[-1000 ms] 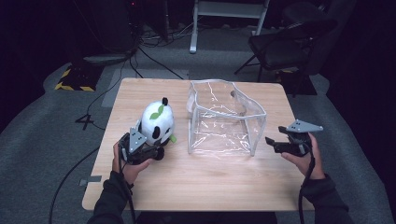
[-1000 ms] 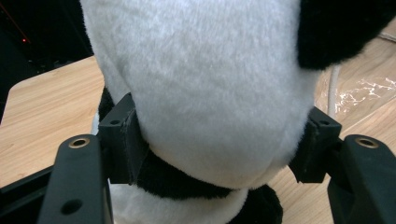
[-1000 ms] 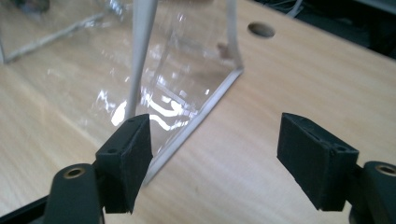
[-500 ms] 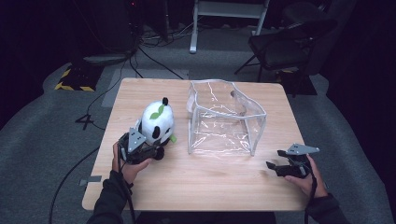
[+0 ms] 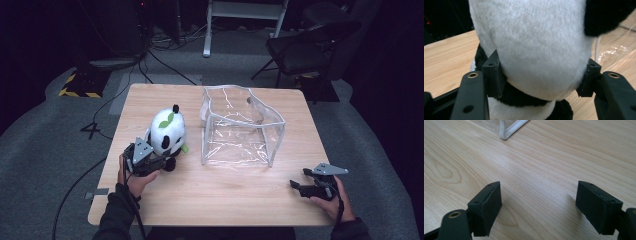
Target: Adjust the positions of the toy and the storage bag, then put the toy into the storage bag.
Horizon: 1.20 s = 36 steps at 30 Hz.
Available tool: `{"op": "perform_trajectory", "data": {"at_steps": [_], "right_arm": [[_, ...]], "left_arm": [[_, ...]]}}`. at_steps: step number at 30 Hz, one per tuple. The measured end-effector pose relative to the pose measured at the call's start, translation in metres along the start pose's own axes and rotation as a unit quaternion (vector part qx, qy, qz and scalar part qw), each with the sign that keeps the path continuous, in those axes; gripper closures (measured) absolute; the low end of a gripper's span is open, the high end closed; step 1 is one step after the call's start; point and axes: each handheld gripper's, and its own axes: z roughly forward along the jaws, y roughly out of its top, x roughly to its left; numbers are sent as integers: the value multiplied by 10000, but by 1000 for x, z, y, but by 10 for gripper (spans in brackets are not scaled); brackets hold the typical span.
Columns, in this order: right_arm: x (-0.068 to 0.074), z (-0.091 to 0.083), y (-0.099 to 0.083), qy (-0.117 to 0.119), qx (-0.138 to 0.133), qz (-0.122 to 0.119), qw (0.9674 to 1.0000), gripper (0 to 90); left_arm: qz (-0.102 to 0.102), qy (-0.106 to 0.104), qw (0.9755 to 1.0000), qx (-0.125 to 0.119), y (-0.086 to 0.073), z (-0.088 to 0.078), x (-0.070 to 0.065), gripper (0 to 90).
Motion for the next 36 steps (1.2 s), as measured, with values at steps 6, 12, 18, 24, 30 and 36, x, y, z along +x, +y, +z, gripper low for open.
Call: {"op": "perform_trajectory", "data": {"at_steps": [6, 12, 18, 24, 30, 36], "right_arm": [[0, 0, 0, 4, -1, 7, 10000, 207], [0, 0, 0, -8, -5, -2, 10000, 206], [0, 0, -1, -3, -8, 1, 10000, 208], [0, 0, 0, -17, 2, 16, 10000, 203], [0, 0, 0, 5, 3, 18, 10000, 208], [0, 0, 0, -3, -8, -8, 10000, 210]], "left_arm": [[-47, 166, 9997, -145, 5, -5, -1, 478], [2, 267, 9992, -284, 11, -10, -1, 537], [12, 240, 9982, -547, 27, -16, 0, 540], [18, 231, 9972, -704, 46, -15, -3, 537], [151, 191, 9967, -780, 63, -4, -3, 534], [139, 186, 9964, -819, 79, 13, 2, 532]]}}
